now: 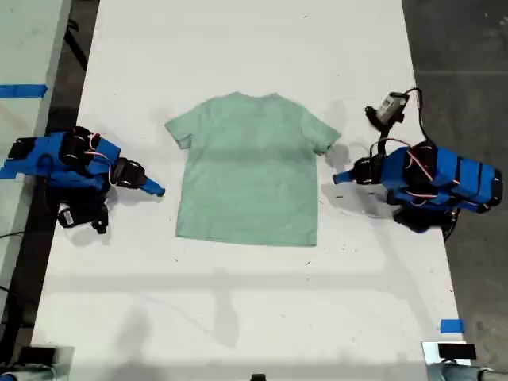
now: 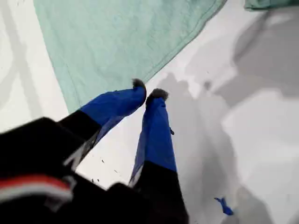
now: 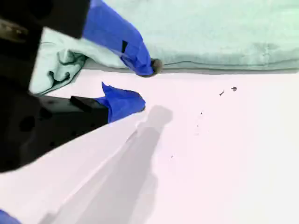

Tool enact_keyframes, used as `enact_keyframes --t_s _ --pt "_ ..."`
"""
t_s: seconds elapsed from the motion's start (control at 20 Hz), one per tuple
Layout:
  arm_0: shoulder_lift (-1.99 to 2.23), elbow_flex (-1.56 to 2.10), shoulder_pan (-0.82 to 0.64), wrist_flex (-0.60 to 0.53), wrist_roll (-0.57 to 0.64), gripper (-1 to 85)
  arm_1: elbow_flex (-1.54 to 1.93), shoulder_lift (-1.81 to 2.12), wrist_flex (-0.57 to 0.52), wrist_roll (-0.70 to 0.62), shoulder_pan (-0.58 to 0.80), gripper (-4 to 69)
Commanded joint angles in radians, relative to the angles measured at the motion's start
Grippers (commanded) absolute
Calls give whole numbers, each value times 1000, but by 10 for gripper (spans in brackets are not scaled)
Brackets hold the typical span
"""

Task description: Fold tshirt

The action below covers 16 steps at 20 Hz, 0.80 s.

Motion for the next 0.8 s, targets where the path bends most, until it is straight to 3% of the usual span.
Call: enact_keyframes --t_s 0.0,0.5,0.75 --pt "-434 -399 -310 -110 -14 0 -500 -411 107 383 172 -4" --pt "-506 -443 -310 -140 -8 0 -517 -383 130 360 179 -4" --pt "-667 -586 -359 -137 51 0 -692 -601 123 221 268 -4"
